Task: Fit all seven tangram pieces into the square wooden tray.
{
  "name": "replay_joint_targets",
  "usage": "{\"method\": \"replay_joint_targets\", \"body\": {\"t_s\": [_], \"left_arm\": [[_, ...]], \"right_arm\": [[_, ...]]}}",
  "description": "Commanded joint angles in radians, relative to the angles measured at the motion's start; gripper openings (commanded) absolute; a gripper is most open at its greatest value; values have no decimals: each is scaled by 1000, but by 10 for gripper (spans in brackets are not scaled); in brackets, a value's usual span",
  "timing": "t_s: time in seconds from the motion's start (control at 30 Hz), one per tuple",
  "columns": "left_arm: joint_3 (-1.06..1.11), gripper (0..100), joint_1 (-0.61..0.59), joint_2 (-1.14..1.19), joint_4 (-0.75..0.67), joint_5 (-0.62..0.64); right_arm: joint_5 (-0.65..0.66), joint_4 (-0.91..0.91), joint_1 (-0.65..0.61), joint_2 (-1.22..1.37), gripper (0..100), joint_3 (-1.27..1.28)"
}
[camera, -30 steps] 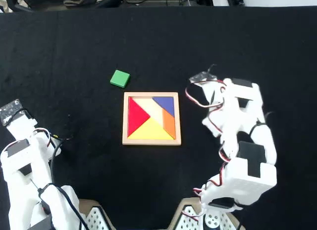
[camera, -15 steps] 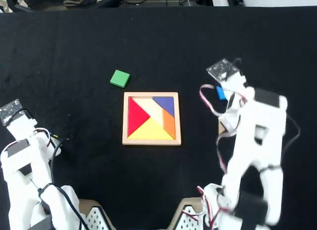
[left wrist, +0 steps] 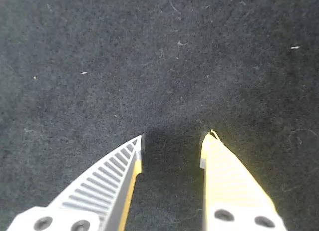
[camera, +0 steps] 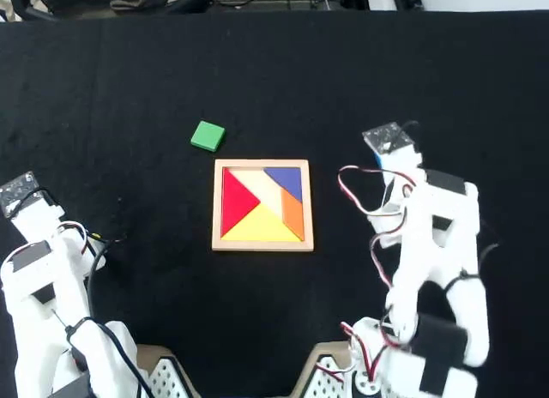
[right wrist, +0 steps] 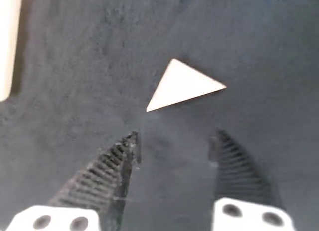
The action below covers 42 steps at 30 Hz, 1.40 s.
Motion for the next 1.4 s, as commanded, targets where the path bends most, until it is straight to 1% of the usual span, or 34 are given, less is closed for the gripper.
{"method": "replay_joint_targets", "body": {"t_s": [0.0, 0.2, 0.33, 0.57, 0.77, 0.9, 1.1, 1.37], "left_arm": [[-2, 202, 15, -15, -14, 3], [-2, 202, 15, -15, -15, 6], [-2, 202, 15, -15, -15, 8], [12, 202, 15, -23, -37, 9], [13, 202, 35, -23, -37, 9], [13, 202, 35, -23, -37, 9], [13, 202, 35, -23, -37, 9], [13, 202, 33, -23, -37, 9]], "right_arm": [[8, -40, -34, 24, 315, -44], [11, -130, -31, 38, 315, -38], [115, -181, -32, 85, 315, -13], [170, -255, -14, 134, 315, -12], [218, -249, -26, 136, 315, -10], [216, -247, -49, 136, 315, -1], [219, -157, -66, 111, 315, -18], [365, -127, -14, 90, 319, -18]]}}
